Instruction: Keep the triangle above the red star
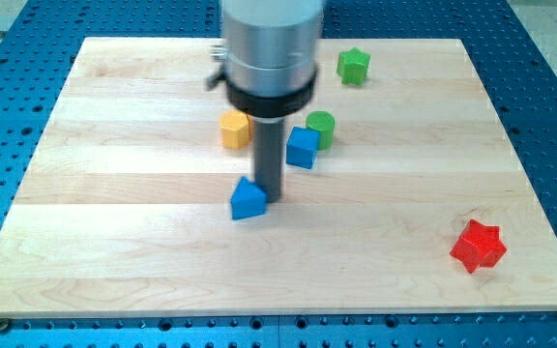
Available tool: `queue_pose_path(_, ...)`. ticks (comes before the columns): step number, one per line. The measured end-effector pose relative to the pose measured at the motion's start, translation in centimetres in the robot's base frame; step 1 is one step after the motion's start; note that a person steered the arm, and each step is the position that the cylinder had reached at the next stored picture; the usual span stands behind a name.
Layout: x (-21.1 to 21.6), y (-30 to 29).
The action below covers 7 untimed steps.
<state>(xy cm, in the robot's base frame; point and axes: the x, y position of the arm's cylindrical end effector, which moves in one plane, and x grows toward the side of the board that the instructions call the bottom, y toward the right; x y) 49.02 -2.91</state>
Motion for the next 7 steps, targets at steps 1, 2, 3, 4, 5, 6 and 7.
queue_pose_path(1,-3.5,-1.7)
queue_pose_path(2,-2.3,-6.9)
queue_pose_path(3,2.2,-5.4)
queue_pose_path(4,3.7,-0.6)
queue_pose_path(5,3.7,3.1)
queue_pose_path(6,3.4,7.5)
queue_pose_path(7,0.3,8.5)
